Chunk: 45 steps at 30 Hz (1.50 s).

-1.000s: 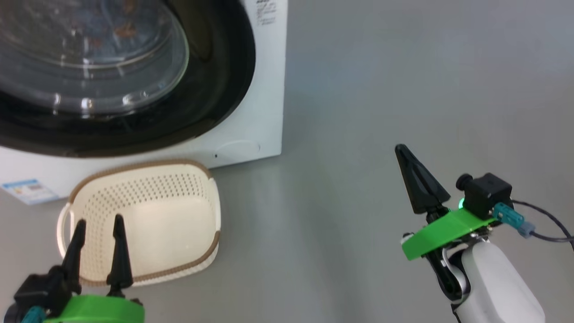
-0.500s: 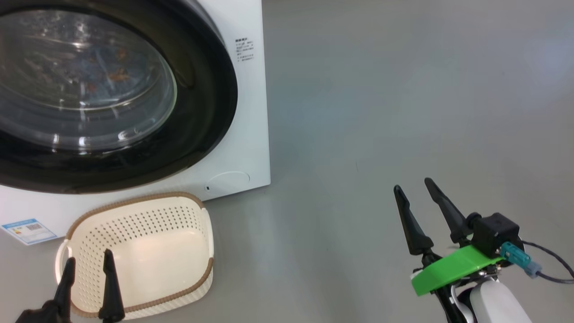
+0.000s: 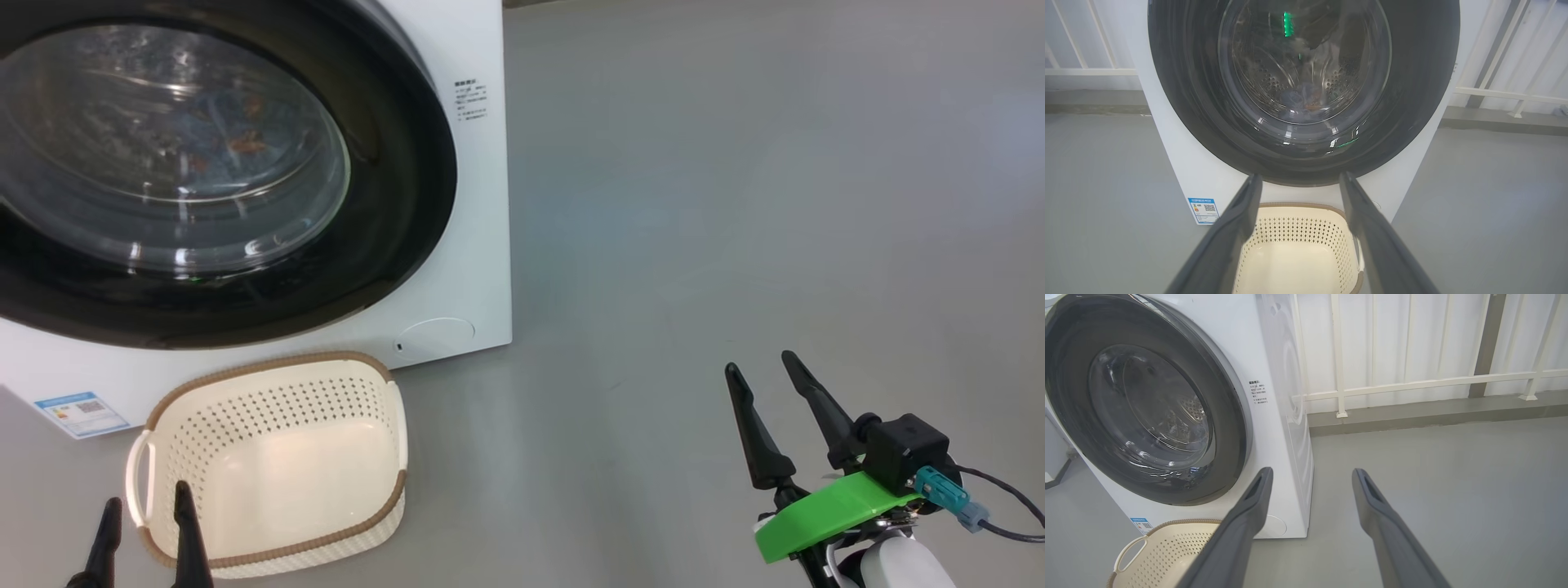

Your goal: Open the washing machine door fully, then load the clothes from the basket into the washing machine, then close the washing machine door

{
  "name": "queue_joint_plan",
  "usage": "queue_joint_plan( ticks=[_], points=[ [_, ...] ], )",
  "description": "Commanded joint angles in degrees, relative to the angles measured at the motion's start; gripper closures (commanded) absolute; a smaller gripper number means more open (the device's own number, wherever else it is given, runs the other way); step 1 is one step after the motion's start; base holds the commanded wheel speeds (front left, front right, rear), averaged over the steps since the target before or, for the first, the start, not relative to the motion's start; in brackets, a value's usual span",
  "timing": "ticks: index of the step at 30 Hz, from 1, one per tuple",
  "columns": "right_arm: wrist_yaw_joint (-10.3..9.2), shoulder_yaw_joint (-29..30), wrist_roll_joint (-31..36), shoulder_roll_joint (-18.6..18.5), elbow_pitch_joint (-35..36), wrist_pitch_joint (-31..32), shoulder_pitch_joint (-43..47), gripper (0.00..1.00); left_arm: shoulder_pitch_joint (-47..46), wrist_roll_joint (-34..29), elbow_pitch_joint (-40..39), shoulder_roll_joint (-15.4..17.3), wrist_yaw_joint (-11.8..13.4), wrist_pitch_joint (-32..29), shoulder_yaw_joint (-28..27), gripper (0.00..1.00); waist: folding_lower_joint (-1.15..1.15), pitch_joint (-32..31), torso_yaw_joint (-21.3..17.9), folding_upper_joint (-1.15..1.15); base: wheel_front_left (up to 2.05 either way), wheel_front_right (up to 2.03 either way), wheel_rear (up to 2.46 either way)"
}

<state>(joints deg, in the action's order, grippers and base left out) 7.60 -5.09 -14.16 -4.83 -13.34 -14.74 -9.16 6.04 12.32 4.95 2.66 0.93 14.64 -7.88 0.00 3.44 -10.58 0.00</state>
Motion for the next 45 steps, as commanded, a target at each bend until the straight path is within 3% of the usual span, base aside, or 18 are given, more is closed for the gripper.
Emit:
queue_joint_plan(
  ticks=[1, 12, 45],
  points=[
    [-0.11, -1.5, 0.2, 0.4, 1.6, -0.3, -0.1, 0.00, -0.5, 0.1, -1.6, 0.4, 0.5, 0.4, -1.7, 0.00, 0.00, 0.1, 0.6, 0.00, 0.00, 0.00, 0.00],
    [-0.11, -2.0, 0.3, 0.6, 1.1, -0.3, -0.4, 0.00, -0.4, 0.8, -0.7, 0.3, 1.5, 0.4, -1.3, 0.00, 0.00, 0.1, 3.0, 0.00, 0.00, 0.00, 0.00],
    [-0.11, -3.0, 0.2, 0.2, -0.2, -0.3, 0.8, 0.00, 1.5, 1.7, 0.5, 0.2, 3.6, 0.4, -0.7, 0.00, 0.00, -2.1, 4.8, 0.00, 0.00, 0.00, 0.00]
  ],
)
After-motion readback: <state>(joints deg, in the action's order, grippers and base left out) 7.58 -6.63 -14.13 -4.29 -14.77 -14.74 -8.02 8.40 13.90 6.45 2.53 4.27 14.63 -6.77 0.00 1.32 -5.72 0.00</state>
